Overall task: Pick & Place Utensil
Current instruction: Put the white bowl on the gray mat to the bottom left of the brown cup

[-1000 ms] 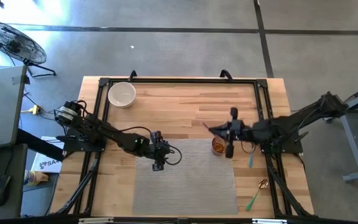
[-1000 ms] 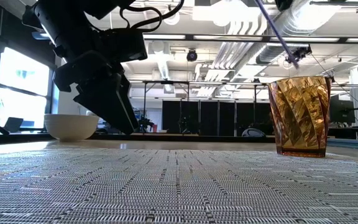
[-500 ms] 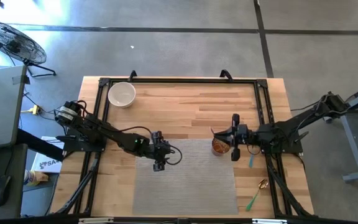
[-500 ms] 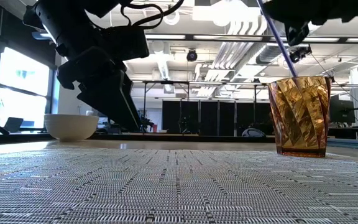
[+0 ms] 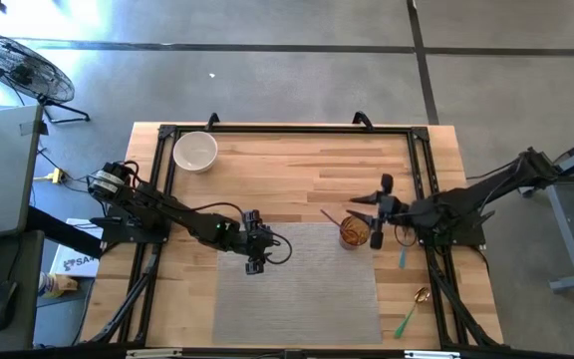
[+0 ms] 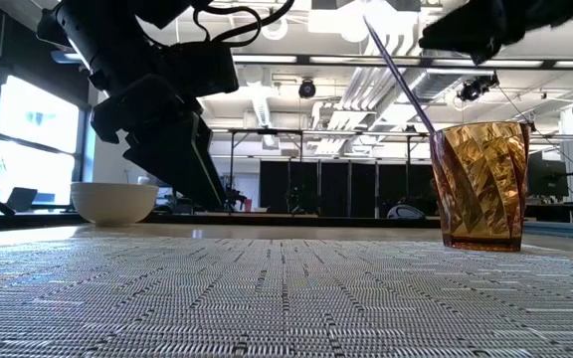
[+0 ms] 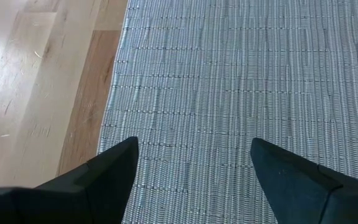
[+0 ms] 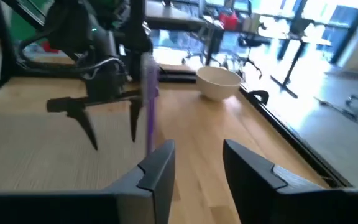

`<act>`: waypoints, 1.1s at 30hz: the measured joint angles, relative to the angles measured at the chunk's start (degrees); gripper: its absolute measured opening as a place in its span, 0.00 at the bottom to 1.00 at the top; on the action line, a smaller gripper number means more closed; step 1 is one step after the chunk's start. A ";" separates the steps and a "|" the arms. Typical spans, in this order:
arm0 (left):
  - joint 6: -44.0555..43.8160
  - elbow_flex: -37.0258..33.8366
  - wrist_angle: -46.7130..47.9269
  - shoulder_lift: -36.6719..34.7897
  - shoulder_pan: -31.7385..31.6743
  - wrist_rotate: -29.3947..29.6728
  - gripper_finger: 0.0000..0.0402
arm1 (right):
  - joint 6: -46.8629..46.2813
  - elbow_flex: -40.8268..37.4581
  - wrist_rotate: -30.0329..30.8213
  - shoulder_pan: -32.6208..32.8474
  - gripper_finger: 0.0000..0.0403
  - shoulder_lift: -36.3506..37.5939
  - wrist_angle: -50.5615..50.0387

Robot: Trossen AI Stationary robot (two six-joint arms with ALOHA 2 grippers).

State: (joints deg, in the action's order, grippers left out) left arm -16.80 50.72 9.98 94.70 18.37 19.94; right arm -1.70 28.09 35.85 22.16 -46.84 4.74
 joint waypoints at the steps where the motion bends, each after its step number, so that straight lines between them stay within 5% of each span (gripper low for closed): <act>1: 0.00 0.00 0.00 0.00 0.02 0.00 0.76 | -1.31 2.20 0.20 0.09 0.32 0.13 -3.72; 10: 0.01 0.00 -0.02 0.00 0.02 0.00 0.76 | -17.90 13.96 -2.74 6.35 0.32 -2.97 -20.94; 20: 0.00 0.00 0.00 0.00 0.00 0.00 0.76 | -28.28 13.97 4.29 21.15 0.32 -13.68 -15.17; 33: 0.00 0.00 0.00 0.00 0.00 0.00 0.76 | -26.41 13.97 -6.81 29.65 0.32 -25.46 0.31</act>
State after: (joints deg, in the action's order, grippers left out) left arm -16.80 50.72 9.98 94.70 18.37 19.94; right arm -28.11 42.06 29.04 51.81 -72.30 5.05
